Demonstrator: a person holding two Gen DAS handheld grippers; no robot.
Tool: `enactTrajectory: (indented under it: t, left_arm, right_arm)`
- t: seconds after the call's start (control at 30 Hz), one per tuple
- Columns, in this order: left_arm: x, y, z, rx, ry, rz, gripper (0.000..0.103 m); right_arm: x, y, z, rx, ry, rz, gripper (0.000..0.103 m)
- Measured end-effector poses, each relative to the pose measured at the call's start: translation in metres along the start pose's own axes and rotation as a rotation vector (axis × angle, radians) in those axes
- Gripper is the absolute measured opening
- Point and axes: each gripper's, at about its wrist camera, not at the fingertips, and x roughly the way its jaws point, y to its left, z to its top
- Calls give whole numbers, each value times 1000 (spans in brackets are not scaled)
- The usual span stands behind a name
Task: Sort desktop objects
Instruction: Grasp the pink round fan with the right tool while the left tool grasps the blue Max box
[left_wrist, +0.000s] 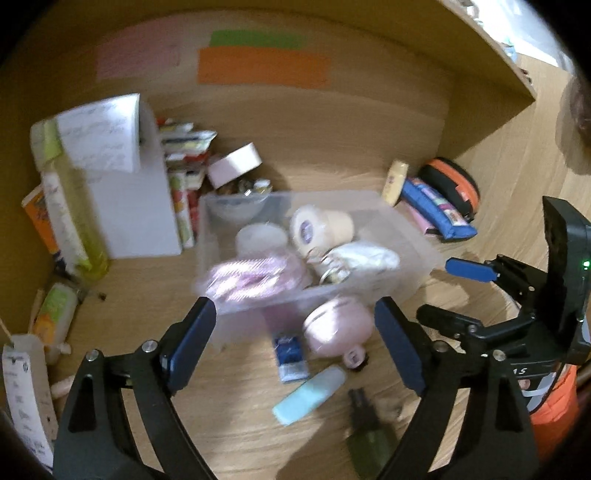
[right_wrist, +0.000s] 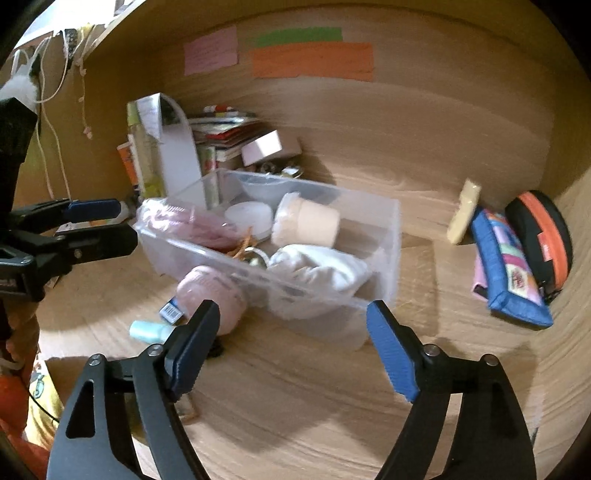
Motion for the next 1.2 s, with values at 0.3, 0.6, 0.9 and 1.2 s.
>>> enactTrajectory:
  t: [0.3, 0.6, 0.9, 1.2]
  left_arm:
    - [17, 29, -29, -45, 96, 39, 88]
    - [37, 42, -45, -69, 153, 39, 88]
    - [51, 50, -46, -88, 202, 4, 88]
    - [65, 34, -43, -57, 240, -3, 88]
  right_arm:
    - [30, 25, -6, 12, 86, 50, 81]
    - [67, 45, -1, 65, 179, 126, 81]
    - [89, 44, 1, 157, 216, 166, 63]
    - [65, 31, -3, 137, 148, 143, 63]
